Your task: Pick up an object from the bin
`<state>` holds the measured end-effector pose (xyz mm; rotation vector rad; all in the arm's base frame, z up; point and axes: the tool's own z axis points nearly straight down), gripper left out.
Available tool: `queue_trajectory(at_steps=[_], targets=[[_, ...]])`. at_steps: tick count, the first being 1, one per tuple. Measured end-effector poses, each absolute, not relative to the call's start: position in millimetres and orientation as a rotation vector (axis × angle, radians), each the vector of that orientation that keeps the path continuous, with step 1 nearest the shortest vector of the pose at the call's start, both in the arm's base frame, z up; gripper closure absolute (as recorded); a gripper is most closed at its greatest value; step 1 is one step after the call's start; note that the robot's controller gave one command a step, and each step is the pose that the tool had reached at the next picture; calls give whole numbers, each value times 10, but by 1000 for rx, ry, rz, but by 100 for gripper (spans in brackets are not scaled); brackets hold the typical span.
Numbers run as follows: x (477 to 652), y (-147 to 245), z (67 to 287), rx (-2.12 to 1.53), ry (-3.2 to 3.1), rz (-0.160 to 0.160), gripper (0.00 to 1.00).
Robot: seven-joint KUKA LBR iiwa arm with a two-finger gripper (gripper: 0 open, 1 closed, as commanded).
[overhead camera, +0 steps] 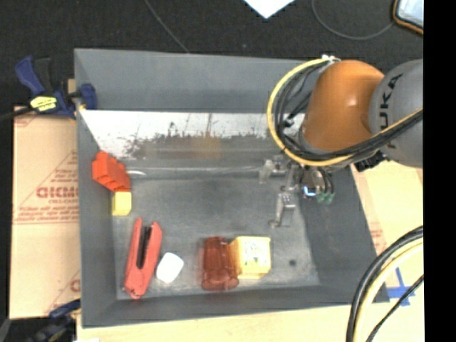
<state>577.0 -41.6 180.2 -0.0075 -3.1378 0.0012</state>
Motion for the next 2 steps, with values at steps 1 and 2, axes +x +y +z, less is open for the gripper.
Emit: queue_trajectory(at_steps=[1, 2], targets=[[5783, -418, 1850, -6, -3146, 3, 0], [4965, -184, 797, 859, -3029, 16, 0]])
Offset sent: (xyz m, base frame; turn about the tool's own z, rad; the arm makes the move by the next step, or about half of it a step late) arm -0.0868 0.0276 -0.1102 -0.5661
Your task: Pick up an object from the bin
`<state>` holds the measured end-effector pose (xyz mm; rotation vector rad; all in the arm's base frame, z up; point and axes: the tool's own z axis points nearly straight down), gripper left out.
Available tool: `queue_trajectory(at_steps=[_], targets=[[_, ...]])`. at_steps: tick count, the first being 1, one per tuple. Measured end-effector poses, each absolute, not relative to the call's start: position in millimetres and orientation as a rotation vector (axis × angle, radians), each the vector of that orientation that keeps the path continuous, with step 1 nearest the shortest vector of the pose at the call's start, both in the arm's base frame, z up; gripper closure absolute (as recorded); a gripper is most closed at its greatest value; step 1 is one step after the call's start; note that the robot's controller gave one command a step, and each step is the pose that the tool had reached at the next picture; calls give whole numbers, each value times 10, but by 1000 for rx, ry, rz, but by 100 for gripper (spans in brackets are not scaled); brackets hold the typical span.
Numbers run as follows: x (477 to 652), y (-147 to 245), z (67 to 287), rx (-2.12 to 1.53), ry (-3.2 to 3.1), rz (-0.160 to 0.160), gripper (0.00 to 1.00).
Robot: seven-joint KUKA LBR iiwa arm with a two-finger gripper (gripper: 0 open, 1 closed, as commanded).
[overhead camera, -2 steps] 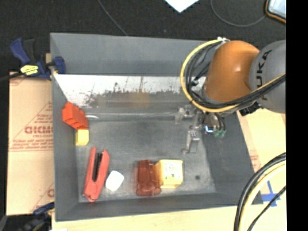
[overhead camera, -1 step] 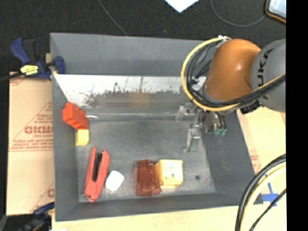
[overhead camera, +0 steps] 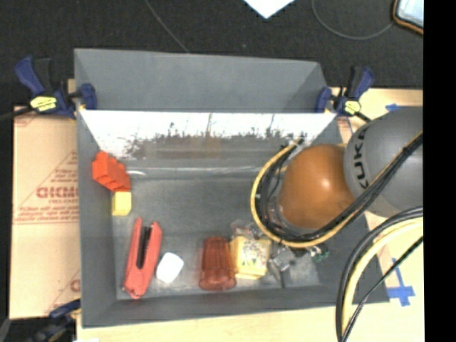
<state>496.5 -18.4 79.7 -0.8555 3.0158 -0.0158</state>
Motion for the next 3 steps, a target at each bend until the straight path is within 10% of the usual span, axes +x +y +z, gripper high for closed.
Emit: queue_trajectory(at_steps=[1, 2, 3], targets=[[5076, -328, 1233, -1065, 2949, -6, 0], [4937, -193, 997, -797, 3027, -10, 0], [5060, 290, 795, -1712, 2595, -26, 0]])
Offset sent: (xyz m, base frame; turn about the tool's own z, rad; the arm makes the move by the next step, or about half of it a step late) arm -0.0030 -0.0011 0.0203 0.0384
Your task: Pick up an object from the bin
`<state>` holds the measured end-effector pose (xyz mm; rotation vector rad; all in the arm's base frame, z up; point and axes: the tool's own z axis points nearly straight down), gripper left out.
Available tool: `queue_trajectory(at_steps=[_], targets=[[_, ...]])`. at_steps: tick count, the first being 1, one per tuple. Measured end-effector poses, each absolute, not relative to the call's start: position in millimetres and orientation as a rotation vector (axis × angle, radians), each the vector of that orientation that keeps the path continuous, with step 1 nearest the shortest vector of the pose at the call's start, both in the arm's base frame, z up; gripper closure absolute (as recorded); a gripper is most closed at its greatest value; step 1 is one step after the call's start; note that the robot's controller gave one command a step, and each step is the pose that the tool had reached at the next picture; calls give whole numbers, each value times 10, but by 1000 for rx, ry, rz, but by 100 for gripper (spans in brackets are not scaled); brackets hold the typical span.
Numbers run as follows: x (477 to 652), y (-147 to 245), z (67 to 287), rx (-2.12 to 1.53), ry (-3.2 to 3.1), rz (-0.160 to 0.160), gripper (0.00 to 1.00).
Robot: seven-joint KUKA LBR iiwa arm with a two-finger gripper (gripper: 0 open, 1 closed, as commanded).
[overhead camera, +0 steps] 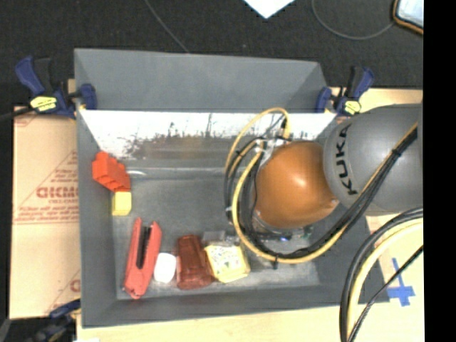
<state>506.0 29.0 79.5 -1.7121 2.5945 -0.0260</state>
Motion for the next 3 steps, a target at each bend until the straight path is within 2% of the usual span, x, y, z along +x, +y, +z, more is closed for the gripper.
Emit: queue_trajectory(at_steps=[1, 3], targets=[[4904, 245, 802, -1418, 2745, -29, 100], [4905, 249, 824, -1420, 2743, -29, 100]])
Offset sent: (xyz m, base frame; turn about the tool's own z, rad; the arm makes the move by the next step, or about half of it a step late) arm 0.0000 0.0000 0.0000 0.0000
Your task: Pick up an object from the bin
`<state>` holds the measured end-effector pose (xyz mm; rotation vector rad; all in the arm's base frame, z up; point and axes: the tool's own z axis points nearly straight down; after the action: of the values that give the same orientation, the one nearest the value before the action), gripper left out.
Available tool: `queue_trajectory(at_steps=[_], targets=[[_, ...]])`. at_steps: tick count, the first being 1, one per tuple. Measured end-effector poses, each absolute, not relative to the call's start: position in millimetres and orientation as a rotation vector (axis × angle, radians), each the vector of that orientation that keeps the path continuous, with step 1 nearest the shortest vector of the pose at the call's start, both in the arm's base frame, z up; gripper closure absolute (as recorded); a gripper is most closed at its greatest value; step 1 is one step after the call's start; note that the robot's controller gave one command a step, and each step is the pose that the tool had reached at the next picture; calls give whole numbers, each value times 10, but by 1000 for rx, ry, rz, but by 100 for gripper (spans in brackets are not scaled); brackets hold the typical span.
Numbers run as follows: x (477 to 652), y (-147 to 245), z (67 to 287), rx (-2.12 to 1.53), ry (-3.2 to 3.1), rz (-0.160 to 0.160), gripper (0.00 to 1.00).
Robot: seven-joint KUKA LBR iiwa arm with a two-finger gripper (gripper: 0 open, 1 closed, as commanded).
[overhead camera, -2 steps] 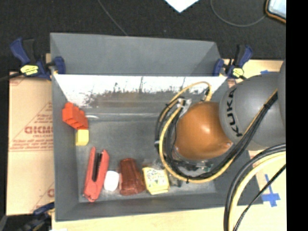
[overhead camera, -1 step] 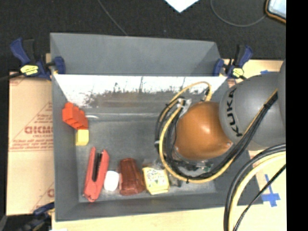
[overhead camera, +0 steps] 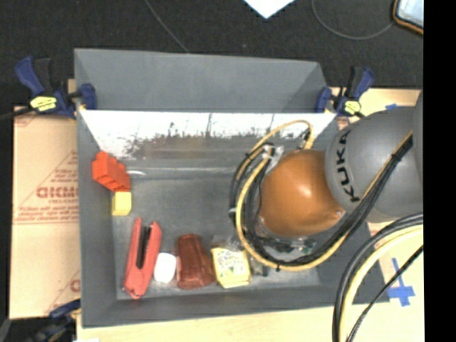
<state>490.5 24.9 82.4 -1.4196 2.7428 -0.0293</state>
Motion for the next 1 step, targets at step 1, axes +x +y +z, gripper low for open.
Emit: queue_trajectory(at_steps=[1], targets=[[4882, 235, 965, -1421, 2750, -27, 100]])
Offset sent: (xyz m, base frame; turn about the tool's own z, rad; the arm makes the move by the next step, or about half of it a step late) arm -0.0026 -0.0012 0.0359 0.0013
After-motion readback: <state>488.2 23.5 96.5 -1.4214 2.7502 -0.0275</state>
